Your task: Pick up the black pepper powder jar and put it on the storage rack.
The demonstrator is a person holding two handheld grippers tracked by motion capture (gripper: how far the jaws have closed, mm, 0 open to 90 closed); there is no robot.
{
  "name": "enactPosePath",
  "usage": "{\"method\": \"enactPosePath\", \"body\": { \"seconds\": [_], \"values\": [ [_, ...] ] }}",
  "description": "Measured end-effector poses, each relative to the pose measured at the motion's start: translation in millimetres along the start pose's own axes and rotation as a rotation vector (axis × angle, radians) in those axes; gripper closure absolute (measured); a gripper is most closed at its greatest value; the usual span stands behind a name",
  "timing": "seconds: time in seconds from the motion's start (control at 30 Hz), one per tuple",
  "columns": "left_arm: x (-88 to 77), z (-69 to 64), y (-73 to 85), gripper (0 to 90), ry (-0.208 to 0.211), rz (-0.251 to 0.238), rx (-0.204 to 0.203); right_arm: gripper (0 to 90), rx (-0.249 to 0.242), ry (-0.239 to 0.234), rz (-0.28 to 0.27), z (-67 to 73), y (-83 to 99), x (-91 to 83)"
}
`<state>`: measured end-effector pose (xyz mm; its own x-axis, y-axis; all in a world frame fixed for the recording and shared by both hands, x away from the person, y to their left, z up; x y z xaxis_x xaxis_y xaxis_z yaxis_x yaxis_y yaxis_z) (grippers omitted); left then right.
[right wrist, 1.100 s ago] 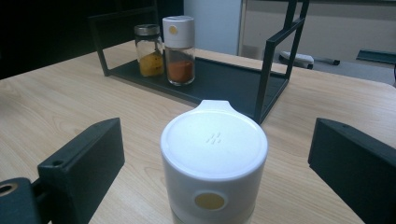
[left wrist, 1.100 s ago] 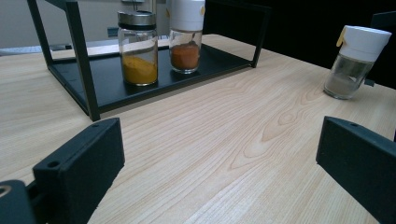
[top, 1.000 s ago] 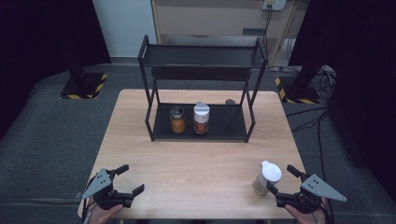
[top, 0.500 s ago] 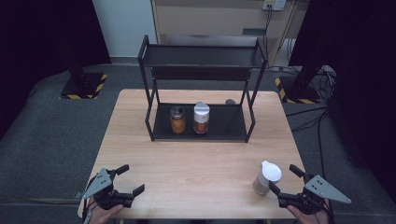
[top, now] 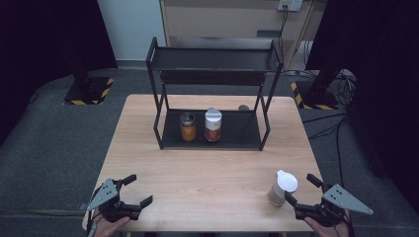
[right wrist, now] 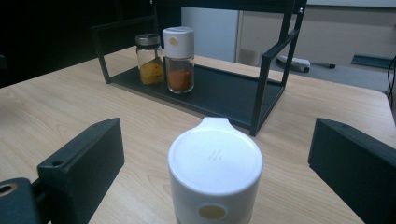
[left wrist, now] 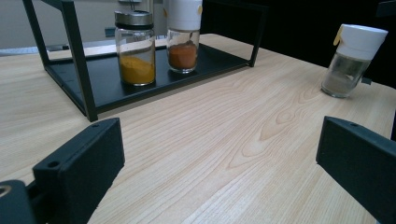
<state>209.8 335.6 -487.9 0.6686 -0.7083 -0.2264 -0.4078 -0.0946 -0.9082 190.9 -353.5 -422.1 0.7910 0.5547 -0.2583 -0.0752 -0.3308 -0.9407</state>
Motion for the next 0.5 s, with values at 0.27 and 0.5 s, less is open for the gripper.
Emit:
{"method": "enactPosePath", "body": {
  "seconds": [0.27, 0.5],
  "values": [
    [0.2, -0.4, -0.1, 0.4, -0.001, 0.003, 0.003, 4.4, -0.019, -0.002, 0.046, -0.6, -13.2, 6.1],
    [0.3, -0.5, -0.2, 0.4, -0.001, 0.002, 0.002, 5.4, -0.027, -0.019, 0.091, 0.0, -15.5, 15.2]
  ]
}}
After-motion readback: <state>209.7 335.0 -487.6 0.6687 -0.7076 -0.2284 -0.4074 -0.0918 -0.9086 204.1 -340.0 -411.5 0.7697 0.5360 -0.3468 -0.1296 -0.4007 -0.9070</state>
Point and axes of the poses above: each handheld gripper's, and its own axes: x roughly forward along the jaws, y roughly out of its underside, z roughly to its left, the point moved 6 cm from there along x, roughly forward along the jaws, and after that the axes turned 14 degrees about -x, right-handed, at the moved point
